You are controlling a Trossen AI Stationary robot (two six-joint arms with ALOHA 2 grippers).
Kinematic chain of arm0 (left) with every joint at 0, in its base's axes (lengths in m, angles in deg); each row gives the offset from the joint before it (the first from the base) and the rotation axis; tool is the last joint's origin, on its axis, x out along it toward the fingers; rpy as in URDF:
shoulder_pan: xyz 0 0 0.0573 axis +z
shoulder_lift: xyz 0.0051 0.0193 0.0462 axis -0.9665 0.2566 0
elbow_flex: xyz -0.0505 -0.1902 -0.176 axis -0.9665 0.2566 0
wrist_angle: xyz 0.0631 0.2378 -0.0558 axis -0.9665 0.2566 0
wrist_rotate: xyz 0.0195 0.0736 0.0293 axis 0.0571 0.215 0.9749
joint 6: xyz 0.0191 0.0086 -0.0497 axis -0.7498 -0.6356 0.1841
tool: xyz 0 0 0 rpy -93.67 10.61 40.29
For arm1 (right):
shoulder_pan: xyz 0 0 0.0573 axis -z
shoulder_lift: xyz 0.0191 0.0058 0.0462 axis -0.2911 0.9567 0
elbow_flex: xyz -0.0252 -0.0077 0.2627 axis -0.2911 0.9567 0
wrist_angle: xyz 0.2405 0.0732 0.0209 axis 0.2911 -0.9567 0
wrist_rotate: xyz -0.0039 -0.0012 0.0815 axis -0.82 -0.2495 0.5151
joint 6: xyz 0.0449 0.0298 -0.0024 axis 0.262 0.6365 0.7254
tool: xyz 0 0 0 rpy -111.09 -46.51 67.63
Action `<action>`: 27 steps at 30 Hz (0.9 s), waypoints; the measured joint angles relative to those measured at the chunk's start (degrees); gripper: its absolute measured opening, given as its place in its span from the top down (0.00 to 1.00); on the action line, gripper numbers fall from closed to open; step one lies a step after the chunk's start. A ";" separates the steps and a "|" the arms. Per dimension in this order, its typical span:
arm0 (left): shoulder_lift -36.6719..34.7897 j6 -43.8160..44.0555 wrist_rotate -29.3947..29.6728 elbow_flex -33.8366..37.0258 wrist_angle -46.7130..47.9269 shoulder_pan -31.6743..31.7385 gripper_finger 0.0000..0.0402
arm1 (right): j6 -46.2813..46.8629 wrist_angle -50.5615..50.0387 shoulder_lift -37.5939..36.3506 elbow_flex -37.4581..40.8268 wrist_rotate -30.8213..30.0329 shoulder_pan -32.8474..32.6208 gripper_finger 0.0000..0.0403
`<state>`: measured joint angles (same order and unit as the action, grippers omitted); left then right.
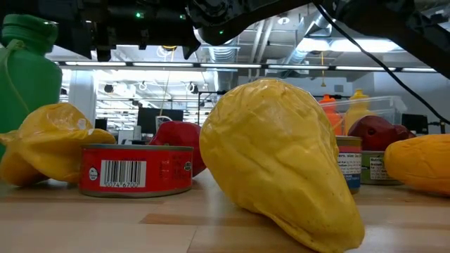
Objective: Pick & Place Food Item
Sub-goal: Put the green water bottle into the transparent container
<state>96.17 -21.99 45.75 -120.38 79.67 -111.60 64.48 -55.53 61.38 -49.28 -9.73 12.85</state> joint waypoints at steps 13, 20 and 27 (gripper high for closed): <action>0.00 -1.45 0.82 0.00 -2.42 0.00 1.00 | 0.13 -1.75 -0.07 0.02 -0.02 -0.20 0.30; 0.00 -1.56 0.86 0.00 -2.33 0.00 1.00 | 0.44 -1.05 -0.07 0.04 -0.02 -0.26 0.50; 0.00 -1.56 0.86 0.00 -2.35 0.00 1.00 | 0.61 -0.70 -0.07 0.04 -0.02 -0.20 0.48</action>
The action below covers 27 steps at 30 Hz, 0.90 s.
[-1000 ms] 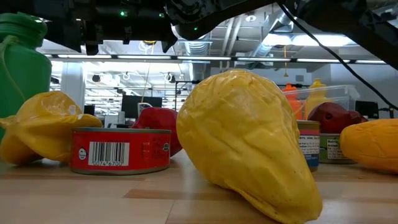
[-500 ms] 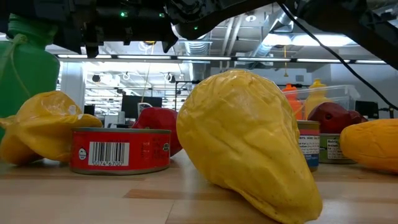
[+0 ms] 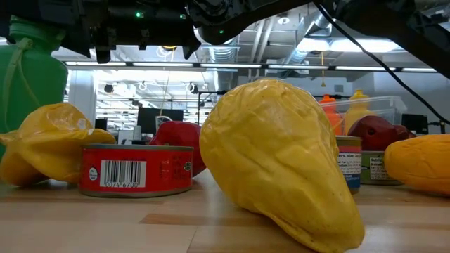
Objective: Pick & Place Food Item
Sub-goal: Put the green water bottle into the transparent container
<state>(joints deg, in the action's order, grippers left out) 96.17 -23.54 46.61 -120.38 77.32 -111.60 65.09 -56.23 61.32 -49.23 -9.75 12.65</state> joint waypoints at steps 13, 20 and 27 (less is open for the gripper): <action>-1.28 -1.03 -1.84 0.04 0.71 0.00 1.00 | 4.94 -2.43 -1.49 0.02 6.22 2.30 0.49; -6.60 -1.05 -1.69 0.04 0.91 0.00 1.00 | 4.11 -8.61 -4.06 0.09 8.56 4.19 0.48; -13.46 -1.47 0.20 0.04 0.98 0.00 1.00 | -0.51 -16.75 -10.61 -0.12 9.15 6.69 0.48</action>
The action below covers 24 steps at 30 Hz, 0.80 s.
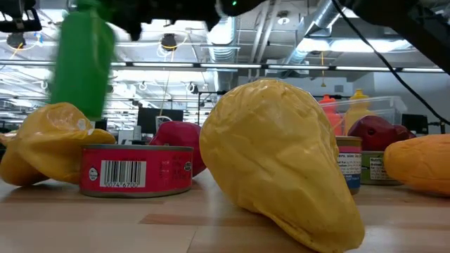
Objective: Pick & Place Food Item
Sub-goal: Put the green water bottle into the transparent container
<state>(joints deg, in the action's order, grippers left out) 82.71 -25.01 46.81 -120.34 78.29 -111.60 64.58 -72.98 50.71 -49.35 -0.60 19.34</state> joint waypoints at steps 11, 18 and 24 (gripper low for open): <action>-5.78 -5.09 5.14 0.00 0.08 0.00 1.00 | -7.96 -23.29 -14.68 0.10 0.09 8.33 0.48; -5.67 -7.66 5.64 0.00 0.07 0.00 1.00 | -11.42 -44.35 -28.09 0.12 -3.59 16.24 0.48; -5.67 -10.10 7.98 0.00 0.06 0.00 1.00 | -11.55 -53.35 -40.00 0.37 -11.85 22.17 0.48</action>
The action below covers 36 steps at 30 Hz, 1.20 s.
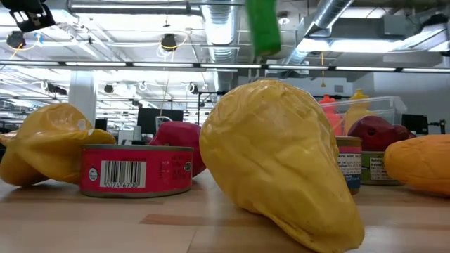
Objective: Pick & Place Food Item
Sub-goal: Put the green water bottle into the transparent container
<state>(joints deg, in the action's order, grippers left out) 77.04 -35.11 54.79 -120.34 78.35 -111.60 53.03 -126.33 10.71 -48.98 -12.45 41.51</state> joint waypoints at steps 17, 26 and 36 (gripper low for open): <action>0.04 -2.00 5.30 0.00 -0.18 0.00 1.00 | 11.56 33.11 -42.63 61.59 -33.35 8.08 0.47; 0.04 -1.99 6.95 0.00 -0.20 0.00 1.00 | 10.80 50.46 -47.64 78.37 -39.57 8.08 0.47; 0.04 -2.62 8.51 -0.02 -0.53 0.00 1.00 | 14.25 52.80 -42.30 78.94 -39.62 8.06 0.47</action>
<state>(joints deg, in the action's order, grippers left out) 77.09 -37.73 63.31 -120.36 77.82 -111.60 67.28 -73.52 -31.58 29.96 -52.06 49.57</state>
